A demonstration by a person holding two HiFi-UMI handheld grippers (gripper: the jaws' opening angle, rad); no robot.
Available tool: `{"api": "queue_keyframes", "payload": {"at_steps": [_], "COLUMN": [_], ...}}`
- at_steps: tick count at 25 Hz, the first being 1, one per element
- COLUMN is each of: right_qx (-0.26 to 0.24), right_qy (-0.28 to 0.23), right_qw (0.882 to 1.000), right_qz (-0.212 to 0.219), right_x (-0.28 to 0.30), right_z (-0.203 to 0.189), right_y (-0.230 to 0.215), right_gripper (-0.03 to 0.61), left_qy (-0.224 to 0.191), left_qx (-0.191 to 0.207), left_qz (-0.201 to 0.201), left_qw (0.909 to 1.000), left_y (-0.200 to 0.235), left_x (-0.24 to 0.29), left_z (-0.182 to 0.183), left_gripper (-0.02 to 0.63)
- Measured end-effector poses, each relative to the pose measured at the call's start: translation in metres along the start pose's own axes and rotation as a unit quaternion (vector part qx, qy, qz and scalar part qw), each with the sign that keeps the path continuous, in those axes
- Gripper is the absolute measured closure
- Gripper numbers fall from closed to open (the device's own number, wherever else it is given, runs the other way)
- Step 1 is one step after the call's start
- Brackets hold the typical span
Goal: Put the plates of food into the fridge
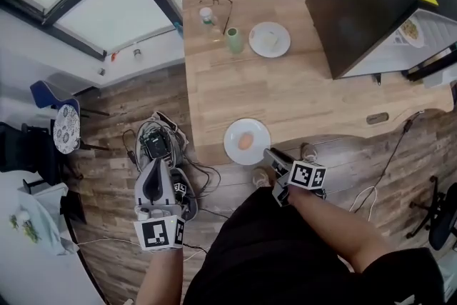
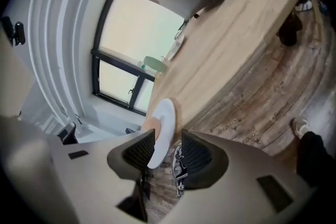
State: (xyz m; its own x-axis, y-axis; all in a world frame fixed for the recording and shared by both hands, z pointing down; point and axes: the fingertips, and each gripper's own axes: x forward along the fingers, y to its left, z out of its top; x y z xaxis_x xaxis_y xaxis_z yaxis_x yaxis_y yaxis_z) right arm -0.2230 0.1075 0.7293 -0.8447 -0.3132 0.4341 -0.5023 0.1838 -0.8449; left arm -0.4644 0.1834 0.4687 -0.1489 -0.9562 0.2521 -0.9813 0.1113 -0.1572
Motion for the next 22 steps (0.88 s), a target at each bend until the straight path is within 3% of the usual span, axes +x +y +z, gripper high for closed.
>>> {"api": "queue_keyframes", "payload": {"at_steps": [4,9,12,22], "right_qx": [0.038,0.094,0.097,0.100], "right_qy": [0.004,-0.006,-0.009,-0.043], "right_qw": [0.999,0.995,0.995,0.991], "right_qz": [0.004,0.015,0.034,0.081], "right_x": [0.020,0.023,0.020,-0.005], "right_z": [-0.008,-0.014,-0.012,0.035], "right_y": [-0.002,-0.007,-0.001,0.026], "right_gripper": [0.422,0.467,0.535,0.548], "left_qy": [0.005,0.008,0.009,-0.016], "left_qx": [0.006,0.005,0.001,-0.002], "left_qz": [0.002,0.008,0.003,-0.034], "left_qw": [1.0000,0.9999,1.0000,0.9993], "left_y": [0.005,0.012,0.007,-0.023], "left_x": [-0.005,-0.005,-0.001,0.033], "left_z": [-0.005,-0.009,-0.011,0.015], "left_gripper": [0.609,0.609,0.609,0.609]}}
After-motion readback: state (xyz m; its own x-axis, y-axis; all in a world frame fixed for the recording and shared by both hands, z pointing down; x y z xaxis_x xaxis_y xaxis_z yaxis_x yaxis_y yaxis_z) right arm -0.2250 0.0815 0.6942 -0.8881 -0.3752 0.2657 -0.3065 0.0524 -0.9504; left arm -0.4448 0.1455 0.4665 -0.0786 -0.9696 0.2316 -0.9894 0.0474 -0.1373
